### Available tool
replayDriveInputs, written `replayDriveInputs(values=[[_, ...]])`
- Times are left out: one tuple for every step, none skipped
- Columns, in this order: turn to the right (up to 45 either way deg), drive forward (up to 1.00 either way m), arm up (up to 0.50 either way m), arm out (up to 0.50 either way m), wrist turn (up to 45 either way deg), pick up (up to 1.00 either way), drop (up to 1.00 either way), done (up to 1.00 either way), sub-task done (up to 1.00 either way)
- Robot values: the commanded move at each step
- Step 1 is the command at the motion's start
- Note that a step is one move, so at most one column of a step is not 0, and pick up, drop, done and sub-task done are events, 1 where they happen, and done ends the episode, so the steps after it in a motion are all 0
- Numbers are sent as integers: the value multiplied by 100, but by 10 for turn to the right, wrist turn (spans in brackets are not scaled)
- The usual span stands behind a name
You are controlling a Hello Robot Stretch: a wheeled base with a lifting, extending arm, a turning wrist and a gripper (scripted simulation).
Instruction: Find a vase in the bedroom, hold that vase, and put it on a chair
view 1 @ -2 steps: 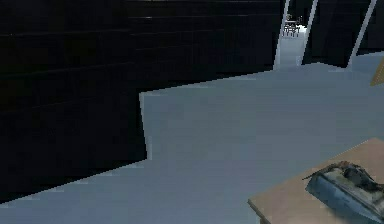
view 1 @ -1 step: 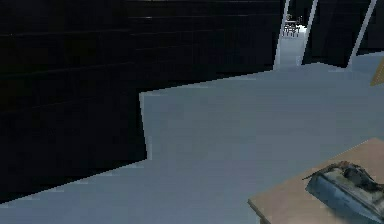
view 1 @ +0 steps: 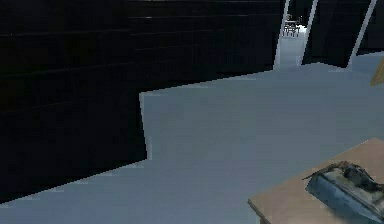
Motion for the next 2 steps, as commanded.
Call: replayDriveInputs(values=[[0, 0, 0, 0, 450, 0, 0, 0, 0], [0, 0, 0, 0, 180, 0, 0, 0, 0]])
